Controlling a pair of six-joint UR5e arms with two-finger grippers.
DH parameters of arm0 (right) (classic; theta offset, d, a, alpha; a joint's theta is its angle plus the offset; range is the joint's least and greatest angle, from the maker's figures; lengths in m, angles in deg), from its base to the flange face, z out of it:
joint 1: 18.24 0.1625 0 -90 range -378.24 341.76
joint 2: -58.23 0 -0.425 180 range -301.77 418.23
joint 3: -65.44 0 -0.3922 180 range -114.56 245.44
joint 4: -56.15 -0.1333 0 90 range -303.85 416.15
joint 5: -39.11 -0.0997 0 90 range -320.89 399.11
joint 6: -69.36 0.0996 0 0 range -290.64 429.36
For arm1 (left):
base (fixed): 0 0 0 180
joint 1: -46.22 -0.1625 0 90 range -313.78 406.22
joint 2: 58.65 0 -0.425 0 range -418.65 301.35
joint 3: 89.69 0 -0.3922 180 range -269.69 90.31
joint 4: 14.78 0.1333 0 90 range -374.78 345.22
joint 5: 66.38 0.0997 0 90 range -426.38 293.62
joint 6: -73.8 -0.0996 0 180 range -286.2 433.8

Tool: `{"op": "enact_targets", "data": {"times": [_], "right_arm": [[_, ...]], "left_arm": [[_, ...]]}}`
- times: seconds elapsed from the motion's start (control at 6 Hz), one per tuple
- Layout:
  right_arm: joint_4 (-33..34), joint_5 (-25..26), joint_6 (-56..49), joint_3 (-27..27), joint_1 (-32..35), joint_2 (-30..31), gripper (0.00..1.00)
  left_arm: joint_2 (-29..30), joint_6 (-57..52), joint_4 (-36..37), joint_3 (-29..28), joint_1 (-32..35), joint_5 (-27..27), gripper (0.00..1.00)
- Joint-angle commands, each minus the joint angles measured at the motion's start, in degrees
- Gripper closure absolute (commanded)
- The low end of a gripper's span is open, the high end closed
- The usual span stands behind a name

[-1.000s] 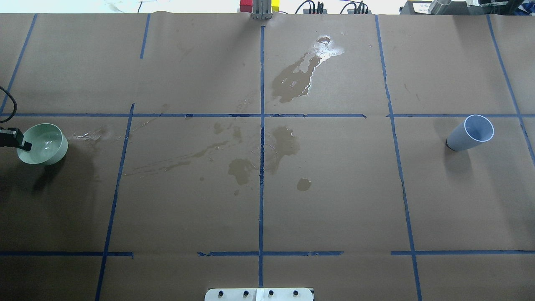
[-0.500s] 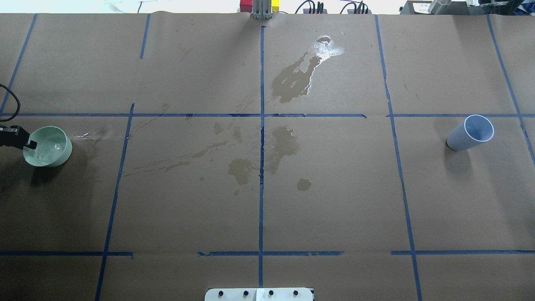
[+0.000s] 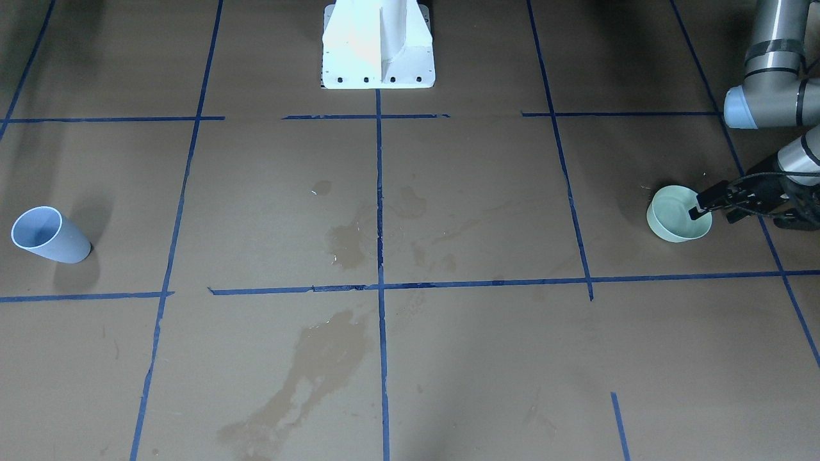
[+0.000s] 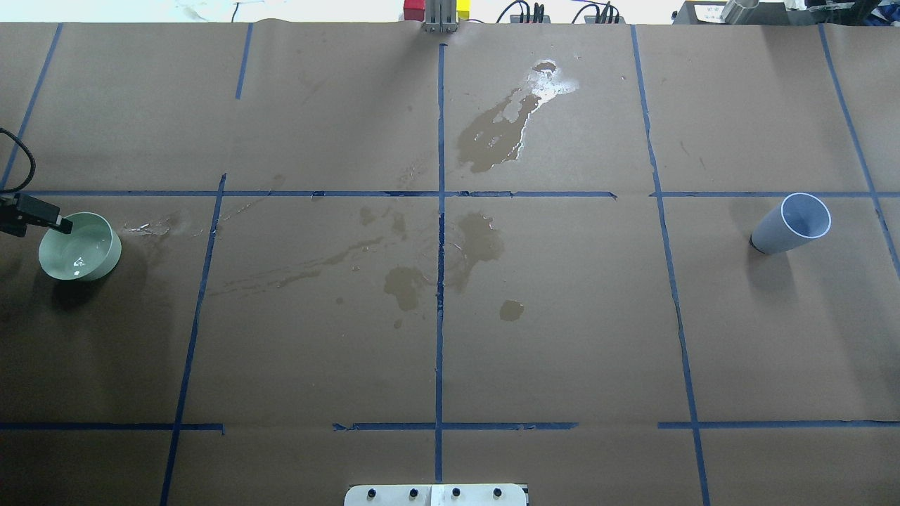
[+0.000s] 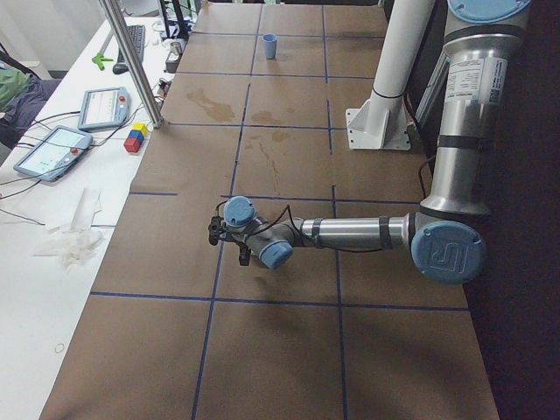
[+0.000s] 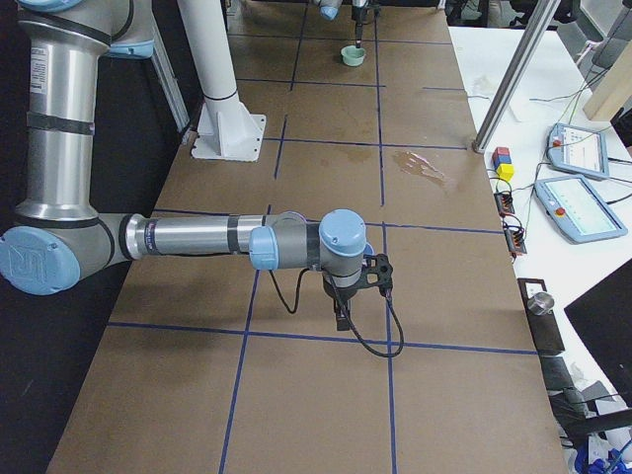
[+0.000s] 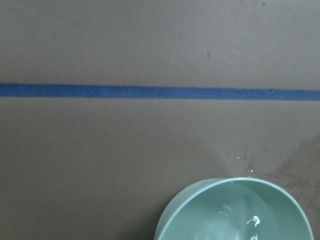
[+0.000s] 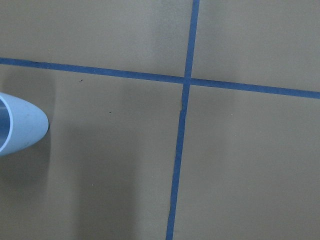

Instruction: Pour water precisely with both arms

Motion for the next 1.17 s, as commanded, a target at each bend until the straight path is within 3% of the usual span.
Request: {"op": "enact_targets", "data": {"times": [0.0, 0.67, 1.0], "right_arm": [[-0.03, 0.06, -0.12, 0.02, -0.01, -0.08, 0.0], [-0.03, 0.15, -0.3, -0.06, -0.01, -0.08, 0.0], [-0.03, 0.23, -0.39, -0.06, -0.01, -0.08, 0.0]], "left_arm": [[-0.21, -8.12, 3.72, 1.35, 4.04, -0.34, 0.0], [-0.12, -45.99, 38.48, 11.62, 20.46, 0.45, 0.0], [-0.99, -49.41, 50.46, 15.31, 25.68, 0.53, 0.0]]}}
